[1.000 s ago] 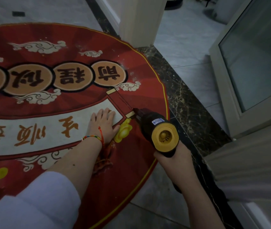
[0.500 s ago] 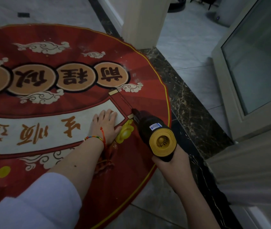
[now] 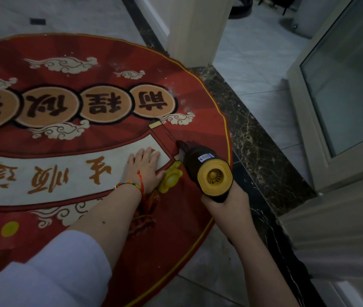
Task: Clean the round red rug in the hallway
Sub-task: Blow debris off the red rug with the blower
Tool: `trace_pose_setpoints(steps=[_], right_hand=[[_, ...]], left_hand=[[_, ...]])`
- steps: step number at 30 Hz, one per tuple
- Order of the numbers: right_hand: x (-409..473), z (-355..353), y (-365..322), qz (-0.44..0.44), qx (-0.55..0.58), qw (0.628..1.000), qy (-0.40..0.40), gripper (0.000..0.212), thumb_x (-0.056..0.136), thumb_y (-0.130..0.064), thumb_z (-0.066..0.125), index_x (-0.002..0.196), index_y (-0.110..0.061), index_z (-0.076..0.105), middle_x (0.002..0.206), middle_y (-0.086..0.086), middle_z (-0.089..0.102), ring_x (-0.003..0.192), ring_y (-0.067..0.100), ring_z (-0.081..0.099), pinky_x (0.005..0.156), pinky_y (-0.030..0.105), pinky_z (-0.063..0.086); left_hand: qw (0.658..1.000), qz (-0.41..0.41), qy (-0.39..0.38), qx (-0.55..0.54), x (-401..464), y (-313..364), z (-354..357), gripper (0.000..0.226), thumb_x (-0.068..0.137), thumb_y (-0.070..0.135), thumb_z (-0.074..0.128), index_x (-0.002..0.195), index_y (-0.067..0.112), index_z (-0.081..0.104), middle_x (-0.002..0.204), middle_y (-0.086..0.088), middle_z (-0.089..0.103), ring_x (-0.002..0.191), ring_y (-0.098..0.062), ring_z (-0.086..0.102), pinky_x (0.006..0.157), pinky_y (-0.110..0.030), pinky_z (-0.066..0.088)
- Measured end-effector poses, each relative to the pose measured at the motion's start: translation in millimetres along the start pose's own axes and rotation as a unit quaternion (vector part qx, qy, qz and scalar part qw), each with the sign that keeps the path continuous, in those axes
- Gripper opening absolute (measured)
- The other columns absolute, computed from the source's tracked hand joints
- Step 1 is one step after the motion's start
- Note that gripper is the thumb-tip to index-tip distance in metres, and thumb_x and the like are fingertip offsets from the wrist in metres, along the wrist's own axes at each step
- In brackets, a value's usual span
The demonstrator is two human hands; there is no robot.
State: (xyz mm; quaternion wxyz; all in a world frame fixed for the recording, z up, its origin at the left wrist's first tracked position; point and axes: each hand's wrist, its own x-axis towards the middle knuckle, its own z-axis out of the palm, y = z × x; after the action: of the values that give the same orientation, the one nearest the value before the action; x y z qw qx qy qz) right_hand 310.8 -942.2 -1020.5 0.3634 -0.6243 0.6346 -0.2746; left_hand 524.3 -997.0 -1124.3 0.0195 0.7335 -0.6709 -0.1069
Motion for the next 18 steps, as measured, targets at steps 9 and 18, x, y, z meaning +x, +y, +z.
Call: trace_pose_setpoints(steps=[9, 18], right_hand=[[8, 5, 4, 0.010, -0.001, 1.000, 0.015, 0.030, 0.070, -0.018, 0.072, 0.097, -0.025, 0.061, 0.084, -0.012, 0.065, 0.083, 0.012, 0.063, 0.068, 0.029, 0.049], [18, 10, -1, -0.018, -0.024, 0.999, -0.014, 0.028, 0.070, -0.021, 0.073, 0.094, -0.025, 0.059, 0.084, -0.011, 0.063, 0.082, 0.011, 0.061, 0.066, 0.028, 0.047]], left_hand=[[1.000, 0.005, 0.002, 0.004, 0, -2, 0, 0.065, 0.095, 0.054, 0.037, 0.148, 0.021, 0.020, 0.156, -0.006, 0.016, 0.144, -0.027, 0.012, 0.115, -0.044, 0.013], [1.000, 0.008, -0.012, 0.001, 2, -4, -2, 0.066, 0.095, 0.056, 0.035, 0.149, 0.021, 0.018, 0.157, -0.007, 0.013, 0.144, -0.027, 0.009, 0.116, -0.045, 0.012]])
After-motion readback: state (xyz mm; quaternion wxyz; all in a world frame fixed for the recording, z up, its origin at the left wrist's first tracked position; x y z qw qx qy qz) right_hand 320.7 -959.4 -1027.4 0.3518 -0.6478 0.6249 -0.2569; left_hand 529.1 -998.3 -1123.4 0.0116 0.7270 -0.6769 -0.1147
